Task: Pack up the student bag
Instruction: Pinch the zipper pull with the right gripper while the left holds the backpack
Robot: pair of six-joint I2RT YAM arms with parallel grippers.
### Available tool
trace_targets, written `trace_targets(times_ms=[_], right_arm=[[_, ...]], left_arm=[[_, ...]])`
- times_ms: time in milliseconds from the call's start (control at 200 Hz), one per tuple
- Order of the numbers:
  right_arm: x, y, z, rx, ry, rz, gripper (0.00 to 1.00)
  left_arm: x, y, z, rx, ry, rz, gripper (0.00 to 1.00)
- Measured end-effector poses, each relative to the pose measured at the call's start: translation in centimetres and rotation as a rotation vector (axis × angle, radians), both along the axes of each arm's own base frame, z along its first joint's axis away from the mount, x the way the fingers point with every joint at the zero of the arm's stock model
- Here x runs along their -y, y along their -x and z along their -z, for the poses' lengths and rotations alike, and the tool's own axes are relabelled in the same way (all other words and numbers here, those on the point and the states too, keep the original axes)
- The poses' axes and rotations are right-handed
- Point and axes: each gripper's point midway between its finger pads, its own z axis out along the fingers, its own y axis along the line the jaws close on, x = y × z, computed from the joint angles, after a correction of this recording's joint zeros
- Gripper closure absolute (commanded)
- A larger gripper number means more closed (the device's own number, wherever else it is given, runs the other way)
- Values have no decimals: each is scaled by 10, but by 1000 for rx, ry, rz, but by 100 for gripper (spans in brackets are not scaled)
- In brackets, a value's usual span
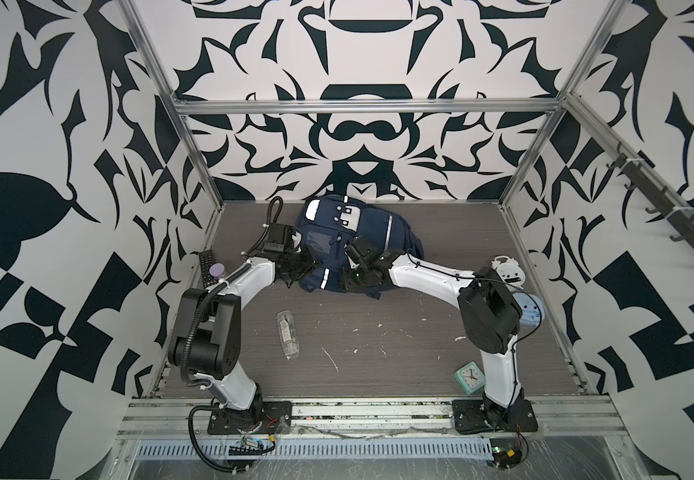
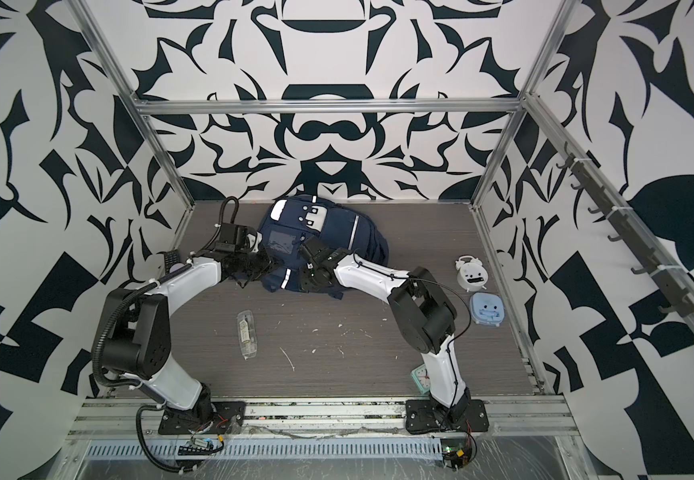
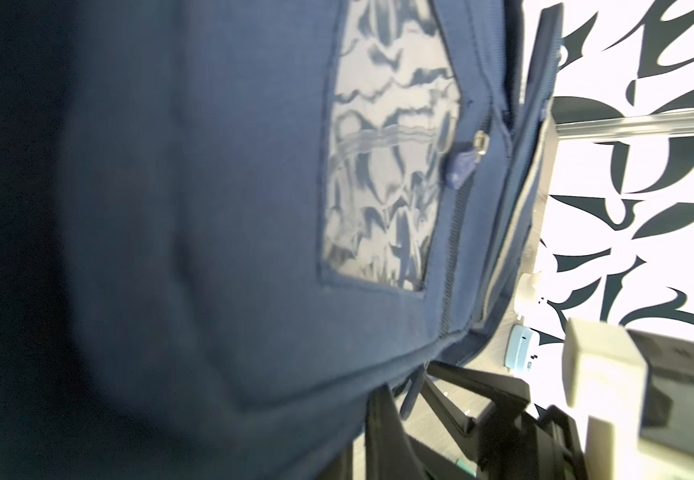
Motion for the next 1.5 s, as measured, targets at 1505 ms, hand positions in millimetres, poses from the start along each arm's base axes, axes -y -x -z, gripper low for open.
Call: trace_targets(times_ms=[1505], right_arm=[[14,-12,-6,107,297,-53,78]], left_arm=[[5,3,-3,14,-9,7,100]])
